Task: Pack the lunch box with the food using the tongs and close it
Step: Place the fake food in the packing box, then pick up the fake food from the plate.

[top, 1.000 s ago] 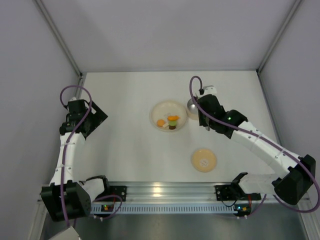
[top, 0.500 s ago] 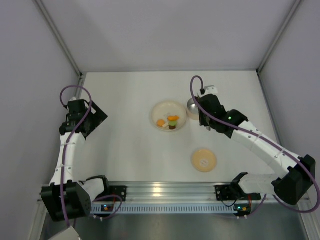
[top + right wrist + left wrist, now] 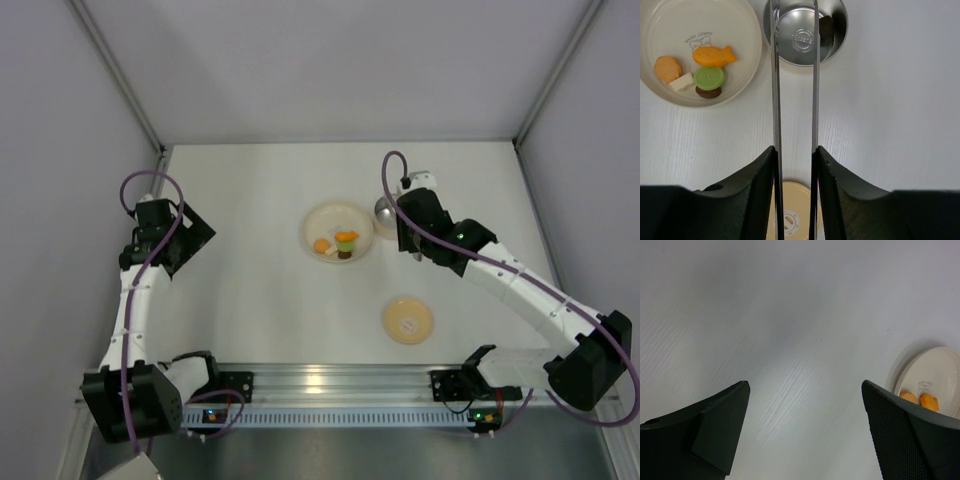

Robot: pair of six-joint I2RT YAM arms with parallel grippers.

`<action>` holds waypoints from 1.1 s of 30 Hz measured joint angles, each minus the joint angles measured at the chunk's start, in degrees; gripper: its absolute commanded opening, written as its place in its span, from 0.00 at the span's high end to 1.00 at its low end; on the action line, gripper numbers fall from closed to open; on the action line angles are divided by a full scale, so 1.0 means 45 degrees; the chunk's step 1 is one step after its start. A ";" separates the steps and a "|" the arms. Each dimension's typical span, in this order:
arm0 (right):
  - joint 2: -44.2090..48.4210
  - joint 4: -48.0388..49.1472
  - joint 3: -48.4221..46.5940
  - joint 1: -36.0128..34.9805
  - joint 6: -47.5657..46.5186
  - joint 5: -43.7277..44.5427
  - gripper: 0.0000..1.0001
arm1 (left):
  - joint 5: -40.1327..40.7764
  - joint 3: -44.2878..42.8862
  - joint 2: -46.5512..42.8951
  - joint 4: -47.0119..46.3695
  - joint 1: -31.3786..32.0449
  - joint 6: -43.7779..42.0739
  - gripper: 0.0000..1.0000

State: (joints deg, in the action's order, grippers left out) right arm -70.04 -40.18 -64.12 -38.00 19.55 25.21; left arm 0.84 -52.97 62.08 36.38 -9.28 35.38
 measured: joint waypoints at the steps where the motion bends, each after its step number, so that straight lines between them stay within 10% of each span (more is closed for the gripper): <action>1: 0.0024 -0.0005 0.0000 0.0000 0.0000 -0.0063 0.64 | 0.0000 0.0000 0.0000 0.0000 0.0000 0.0000 0.01; 33: -0.1501 0.0019 -0.0369 -0.2210 0.0146 -0.1977 0.55 | -0.0563 0.0049 0.0000 -0.0087 0.0000 -0.0087 0.02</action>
State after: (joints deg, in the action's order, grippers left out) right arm -76.79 -40.10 -65.78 -47.94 20.21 16.32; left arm -1.69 -52.75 62.08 35.99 -9.28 34.98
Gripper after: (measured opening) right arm 0.455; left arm 0.985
